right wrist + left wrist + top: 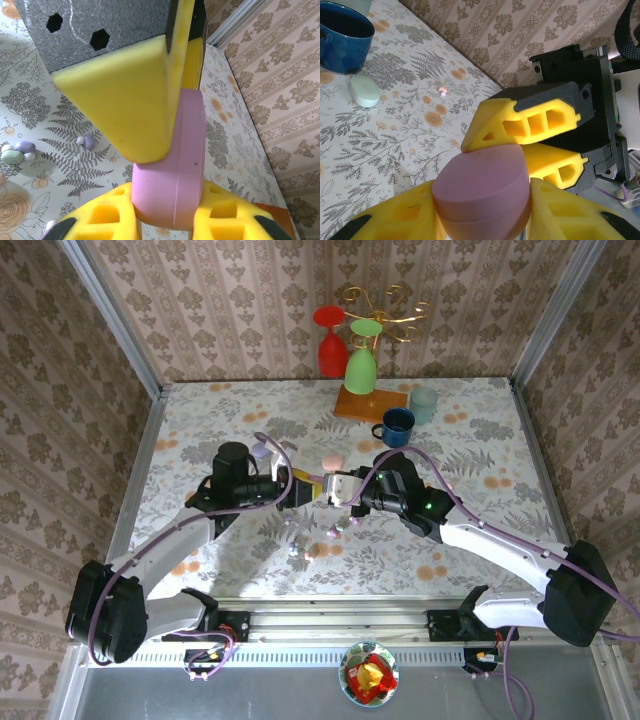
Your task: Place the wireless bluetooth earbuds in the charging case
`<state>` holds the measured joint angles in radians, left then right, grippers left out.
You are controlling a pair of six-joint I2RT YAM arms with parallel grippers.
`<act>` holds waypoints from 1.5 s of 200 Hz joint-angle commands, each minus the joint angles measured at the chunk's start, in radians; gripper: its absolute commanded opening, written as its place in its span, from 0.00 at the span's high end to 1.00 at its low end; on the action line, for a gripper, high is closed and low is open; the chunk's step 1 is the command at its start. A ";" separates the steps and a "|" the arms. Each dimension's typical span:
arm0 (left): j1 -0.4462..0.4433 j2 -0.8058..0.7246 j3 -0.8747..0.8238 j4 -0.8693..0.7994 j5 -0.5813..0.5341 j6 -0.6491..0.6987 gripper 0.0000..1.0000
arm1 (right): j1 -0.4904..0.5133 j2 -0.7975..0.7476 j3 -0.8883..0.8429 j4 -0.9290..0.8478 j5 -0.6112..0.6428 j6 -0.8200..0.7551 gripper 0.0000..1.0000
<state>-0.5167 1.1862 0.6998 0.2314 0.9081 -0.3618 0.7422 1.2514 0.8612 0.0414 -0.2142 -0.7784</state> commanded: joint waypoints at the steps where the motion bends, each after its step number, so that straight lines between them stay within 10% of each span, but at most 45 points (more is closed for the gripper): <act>1: -0.015 -0.005 -0.030 0.079 0.029 0.107 0.75 | 0.003 -0.033 0.004 0.010 -0.054 0.027 0.48; 22: -0.024 -0.001 -0.066 0.163 0.000 0.175 0.77 | -0.023 -0.060 -0.008 -0.008 -0.118 0.052 0.24; 48: -0.032 0.041 -0.113 0.395 0.022 0.186 0.78 | -0.070 -0.108 -0.028 -0.049 -0.223 0.087 0.16; 108: -0.096 0.076 -0.247 0.765 0.035 0.367 0.79 | -0.187 -0.221 -0.102 -0.019 -0.423 0.286 0.16; 300: -0.122 0.106 -0.296 0.855 0.089 0.445 0.79 | -0.219 -0.103 0.006 -0.023 -0.442 0.485 0.18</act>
<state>-0.6327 1.2831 0.4179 1.0378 0.9371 0.0765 0.5346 1.1244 0.8085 0.0166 -0.6575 -0.3172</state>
